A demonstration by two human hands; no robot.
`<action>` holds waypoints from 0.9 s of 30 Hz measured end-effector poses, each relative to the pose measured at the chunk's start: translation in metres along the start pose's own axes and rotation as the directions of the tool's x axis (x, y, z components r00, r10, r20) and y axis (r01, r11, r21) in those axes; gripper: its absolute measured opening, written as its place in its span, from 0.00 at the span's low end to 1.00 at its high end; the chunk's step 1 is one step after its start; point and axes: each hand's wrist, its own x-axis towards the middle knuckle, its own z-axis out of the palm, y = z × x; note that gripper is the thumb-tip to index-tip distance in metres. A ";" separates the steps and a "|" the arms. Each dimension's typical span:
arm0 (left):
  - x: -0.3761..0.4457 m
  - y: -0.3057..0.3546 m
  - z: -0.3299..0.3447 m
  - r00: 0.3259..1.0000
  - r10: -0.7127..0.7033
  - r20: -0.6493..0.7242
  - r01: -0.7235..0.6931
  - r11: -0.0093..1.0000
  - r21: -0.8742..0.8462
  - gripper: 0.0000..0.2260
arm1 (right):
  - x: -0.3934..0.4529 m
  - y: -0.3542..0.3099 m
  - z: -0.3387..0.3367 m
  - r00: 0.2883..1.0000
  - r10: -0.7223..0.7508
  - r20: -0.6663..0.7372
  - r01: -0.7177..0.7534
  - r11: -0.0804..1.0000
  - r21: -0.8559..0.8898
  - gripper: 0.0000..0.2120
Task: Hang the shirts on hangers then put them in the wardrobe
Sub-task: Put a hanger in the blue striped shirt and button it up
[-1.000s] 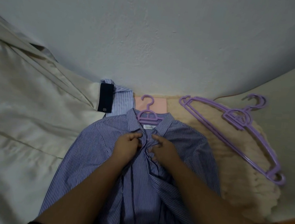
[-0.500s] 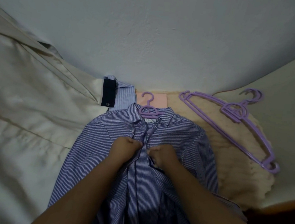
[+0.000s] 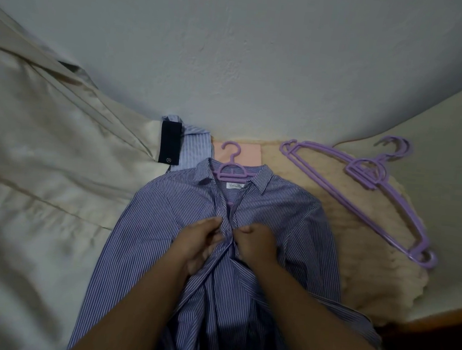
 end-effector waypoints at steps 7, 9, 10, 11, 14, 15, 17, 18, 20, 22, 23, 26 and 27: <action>0.000 -0.005 -0.004 0.999 0.027 -0.022 -0.022 0.978 0.210 0.07 | -0.001 0.003 -0.008 0.990 0.080 0.119 -0.097 0.984 0.149 0.11; -0.006 -0.002 -0.005 0.998 0.069 0.010 -0.068 0.951 0.301 0.08 | -0.003 0.003 -0.010 0.990 0.078 0.120 -0.095 0.985 0.147 0.11; -0.008 0.000 -0.006 0.995 0.099 0.029 -0.102 0.908 0.406 0.07 | -0.005 0.003 -0.011 0.990 0.075 0.120 -0.092 0.986 0.141 0.11; -0.010 0.001 -0.008 0.990 0.134 0.044 -0.136 0.826 0.547 0.05 | -0.006 0.003 -0.011 0.991 0.066 0.118 -0.081 0.988 0.134 0.10; -0.010 0.001 -0.010 0.957 0.282 0.061 -0.206 0.519 0.830 0.05 | -0.010 0.001 -0.012 0.994 -0.004 0.106 -0.003 0.998 0.064 0.09; -0.011 0.000 -0.008 0.942 0.329 0.062 -0.231 0.505 0.832 0.06 | -0.011 0.001 -0.012 0.995 -0.020 0.102 0.016 0.999 0.038 0.09; -0.013 -0.004 -0.002 0.924 0.381 0.039 -0.268 0.572 0.775 0.07 | -0.013 0.000 -0.013 0.995 -0.027 0.099 0.027 1.000 -0.001 0.10; -0.014 -0.007 0.000 0.917 0.397 0.029 -0.287 0.609 0.739 0.06 | -0.015 0.000 -0.015 0.994 -0.020 0.104 0.020 1.000 -0.004 0.10; -0.016 -0.015 0.003 0.910 0.414 0.012 -0.304 0.649 0.697 0.04 | -0.018 -0.001 -0.019 0.992 0.013 0.125 -0.017 0.999 0.031 0.08; -0.016 -0.021 0.002 0.911 0.411 0.016 -0.319 0.681 0.659 0.05 | -0.021 -0.001 -0.024 0.988 0.035 0.154 -0.047 0.996 0.077 0.09; -0.017 -0.024 0.001 0.916 0.400 0.018 -0.320 0.704 0.634 0.05 | -0.022 -0.001 -0.025 0.985 0.044 0.167 -0.061 0.994 0.095 0.10; -0.017 -0.027 0.001 0.937 0.348 0.017 -0.302 0.786 0.539 0.02 | -0.024 -0.001 -0.028 0.978 0.080 0.194 -0.112 0.981 0.160 0.10; -0.017 -0.027 0.000 0.943 0.331 0.023 -0.295 0.806 0.513 0.03 | -0.024 -0.001 -0.029 0.976 0.091 0.197 -0.127 0.975 0.183 0.10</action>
